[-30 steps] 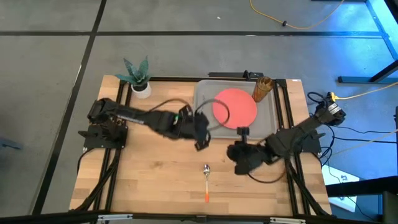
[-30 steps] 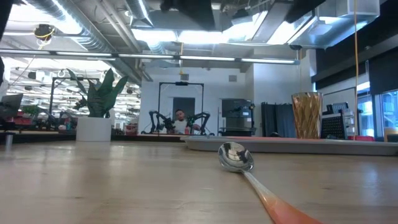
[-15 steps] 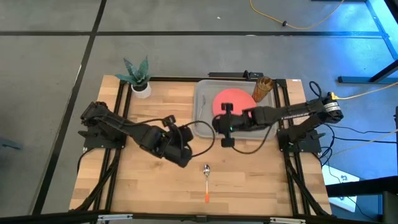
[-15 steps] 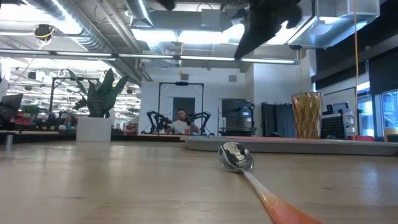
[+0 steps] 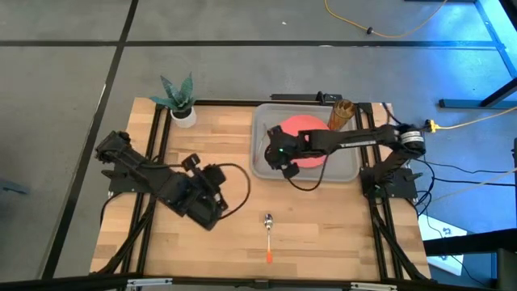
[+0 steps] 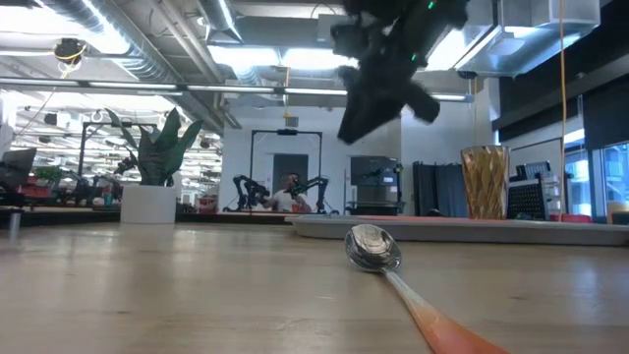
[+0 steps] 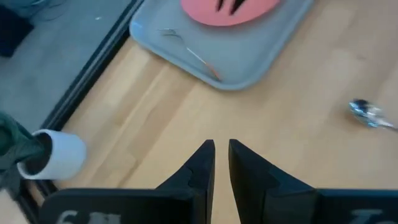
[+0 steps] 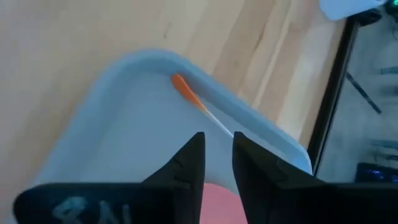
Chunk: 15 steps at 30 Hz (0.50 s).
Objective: Pick and place plate/cup/fork/spoon on tray
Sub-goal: Put the orange fork on the gray serving tray to the left of the pink plate
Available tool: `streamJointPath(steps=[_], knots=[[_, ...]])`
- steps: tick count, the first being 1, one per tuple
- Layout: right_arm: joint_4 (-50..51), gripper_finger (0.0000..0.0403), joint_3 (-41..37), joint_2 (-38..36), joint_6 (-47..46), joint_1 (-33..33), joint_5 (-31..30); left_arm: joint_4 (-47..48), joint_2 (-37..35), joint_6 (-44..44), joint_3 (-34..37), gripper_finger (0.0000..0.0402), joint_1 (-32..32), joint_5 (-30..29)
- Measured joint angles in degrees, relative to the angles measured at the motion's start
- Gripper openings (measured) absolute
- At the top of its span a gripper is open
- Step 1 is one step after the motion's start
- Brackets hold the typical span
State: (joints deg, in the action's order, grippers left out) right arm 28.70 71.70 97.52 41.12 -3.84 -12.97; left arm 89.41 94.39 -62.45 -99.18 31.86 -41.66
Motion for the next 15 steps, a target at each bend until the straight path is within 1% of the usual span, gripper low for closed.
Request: streamJointPath(steps=[4, 8, 10, 13, 15], knots=[[-3.1, 0.0082, 0.2, 3.5, 4.3, -2.4, 0.1, 0.6, -1.2, -2.8, -0.1, 0.0039, 3.1, 1.1], [-3.2, 0.0082, 2.7, 7.6, 4.6, -5.0, 0.5, 0.7, -2.9, -5.2, 0.0, 0.0039, 5.5, 0.6], [-3.2, 0.0082, 4.2, 9.6, 4.5, -6.1, 2.6, 0.6, -3.4, -6.5, 0.0, 0.0039, 6.4, 0.3], [-1.3, 0.0082, 6.9, 13.1, 4.4, -6.9, 7.3, 0.6, -3.9, -7.8, 0.0, 0.0039, 7.4, -0.9], [-0.5, 0.0082, 8.3, 15.3, 4.7, -6.9, 8.5, 0.6, -3.9, -8.0, 0.0, 0.0039, 7.7, -1.0]])
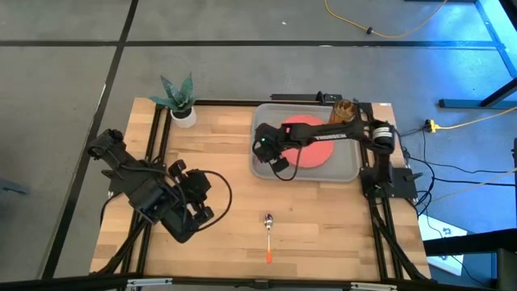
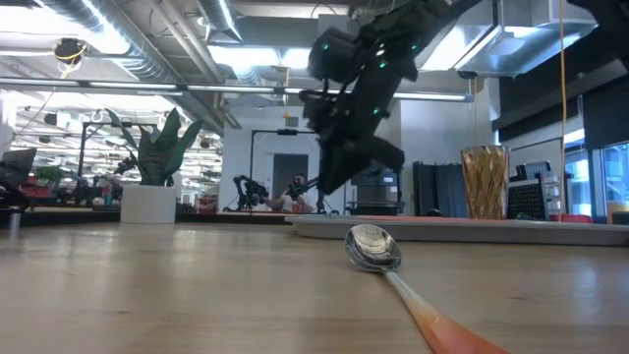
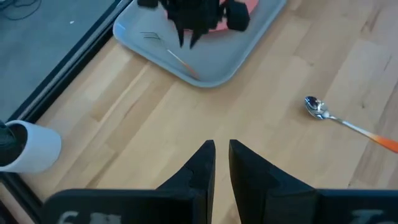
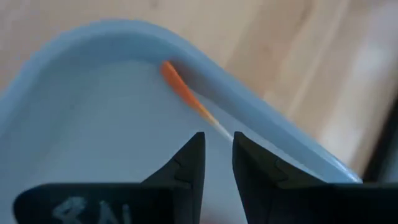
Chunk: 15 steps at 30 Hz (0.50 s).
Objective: Pick and place plate/cup/fork/spoon on tray
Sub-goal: Put the orange fork on the gray serving tray to the left of the pink plate
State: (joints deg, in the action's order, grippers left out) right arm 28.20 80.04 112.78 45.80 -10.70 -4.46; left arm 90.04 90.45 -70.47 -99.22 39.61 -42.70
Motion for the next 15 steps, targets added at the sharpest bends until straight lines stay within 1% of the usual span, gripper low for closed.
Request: streamJointPath(steps=[5, 7, 11, 15], knots=[[0.2, 0.0082, 2.2, 4.4, 4.1, 0.6, 0.0, 0.0, 0.1, -0.6, 0.0, 0.0039, 0.8, 0.1], [0.2, 0.0082, 2.8, 5.6, 4.3, 0.8, 0.0, 0.0, 0.1, -1.4, 0.0, 0.0039, 0.7, 0.1], [0.1, 0.0082, 3.6, 6.9, 6.9, 0.9, 0.0, 0.0, 0.1, -1.9, 0.0, 0.0039, 0.7, 0.1], [-0.5, 0.0082, 3.6, 6.9, 7.3, 0.9, 0.1, 0.0, 0.1, -2.7, 0.0, 0.0039, 0.8, 0.2]])
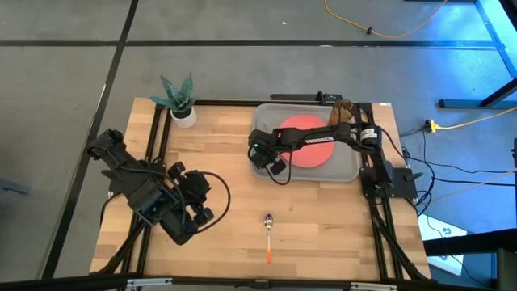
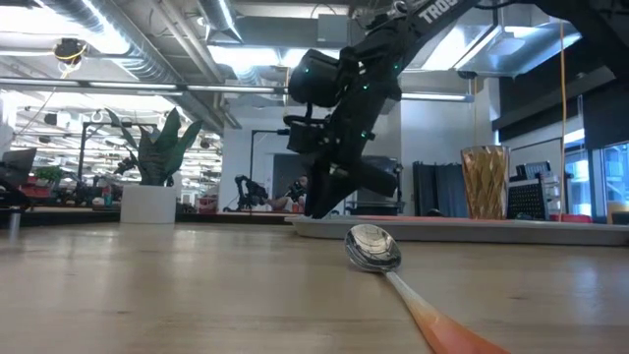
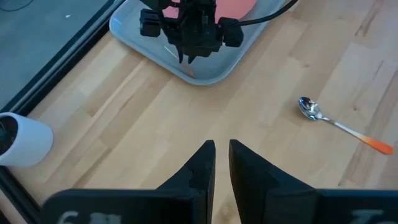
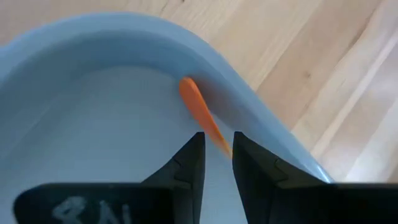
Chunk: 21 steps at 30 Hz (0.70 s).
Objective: Pick and place plate/cup/fork/spoon on tray
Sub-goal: Put the orange fork on the gray serving tray to the left of the pink plate
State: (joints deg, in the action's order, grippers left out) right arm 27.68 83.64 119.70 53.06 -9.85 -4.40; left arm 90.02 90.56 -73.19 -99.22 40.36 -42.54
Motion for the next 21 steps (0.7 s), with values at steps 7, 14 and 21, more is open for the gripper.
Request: streamJointPath(steps=[7, 14, 21], knots=[[-0.3, 0.0082, 0.0, 0.0, 2.8, 0.0, 0.7, 0.0, 0.0, -0.3, 0.0, 0.0039, 0.0, 0.2], [-1.5, 0.0082, 0.0, 0.2, 2.8, -0.1, 3.1, 0.0, 0.0, -0.3, 0.0, 0.0039, 0.0, 0.3], [-2.5, 0.0082, 0.0, 2.0, 3.0, -0.2, 5.0, 0.0, 0.0, -0.3, 0.0, 0.0039, 0.0, 0.3]])
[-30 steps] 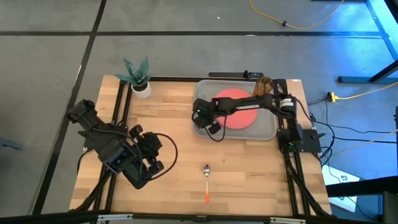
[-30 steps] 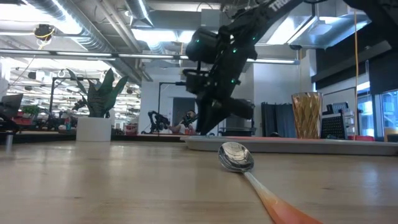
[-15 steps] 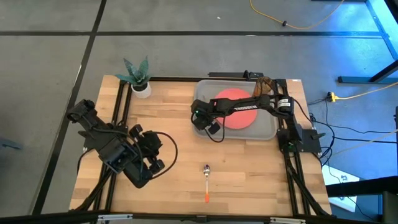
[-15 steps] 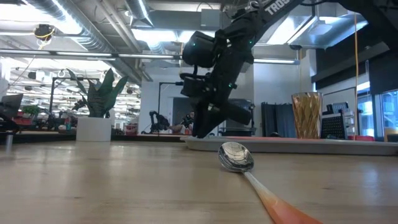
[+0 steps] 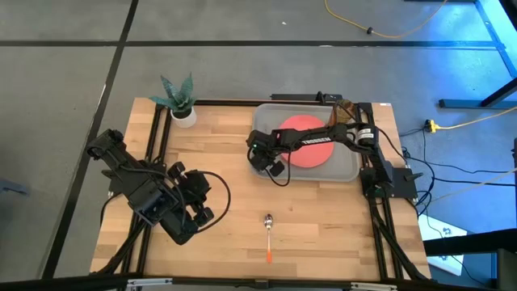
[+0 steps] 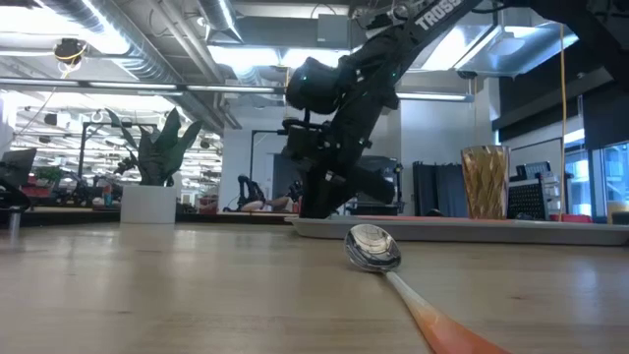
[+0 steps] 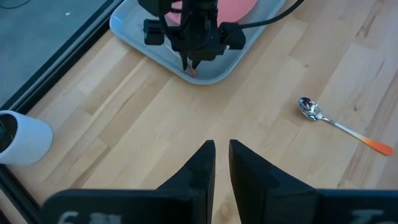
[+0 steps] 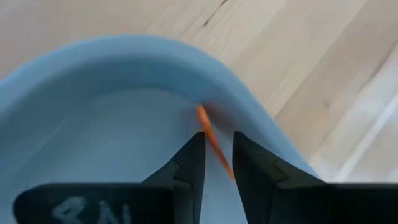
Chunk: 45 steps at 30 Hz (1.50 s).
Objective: Pick and place plate/cup/fork/spoon on tray
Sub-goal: Put the orange fork on the gray serving tray to the left of the pink plate
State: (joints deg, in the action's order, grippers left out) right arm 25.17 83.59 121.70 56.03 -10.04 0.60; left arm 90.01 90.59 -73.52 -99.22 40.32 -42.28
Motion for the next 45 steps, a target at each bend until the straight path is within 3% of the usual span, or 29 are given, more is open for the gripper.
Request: streamJointPath(steps=[6, 12, 23, 27, 37, 41, 45], knots=[[-0.2, 0.0077, 0.1, 0.8, 0.0, -0.2, 0.1, 0.0, 0.0, 0.1, 0.0, 0.0039, 0.0, 0.0], [-1.8, 0.0014, 0.0, 1.0, -0.1, -0.1, -1.9, 0.0, 0.0, 0.1, 0.0, 0.0039, 0.0, 0.0], [-2.1, 0.0008, 0.0, 1.0, 1.4, 0.5, -3.5, 0.0, 0.0, 0.2, 0.0, 0.0039, 0.0, 0.0], [-3.0, 0.0008, -0.1, 1.1, 4.7, 1.6, -7.1, 0.0, 0.0, 0.2, 0.0, 0.0039, 0.0, 0.0], [-10.4, 0.0008, -1.0, 1.1, 7.6, 2.3, -6.1, 0.0, 0.0, 0.2, 0.0, 0.0039, 0.0, 0.0], [-10.4, 0.0009, -1.2, 1.1, 7.5, 2.2, -2.6, 0.0, 0.0, 0.2, 0.0, 0.0039, 0.0, 0.0], [-9.4, 0.0033, -1.2, 1.1, 7.2, 2.1, -1.0, 0.0, 0.0, 0.2, 0.0, 0.0039, 0.0, 0.0]])
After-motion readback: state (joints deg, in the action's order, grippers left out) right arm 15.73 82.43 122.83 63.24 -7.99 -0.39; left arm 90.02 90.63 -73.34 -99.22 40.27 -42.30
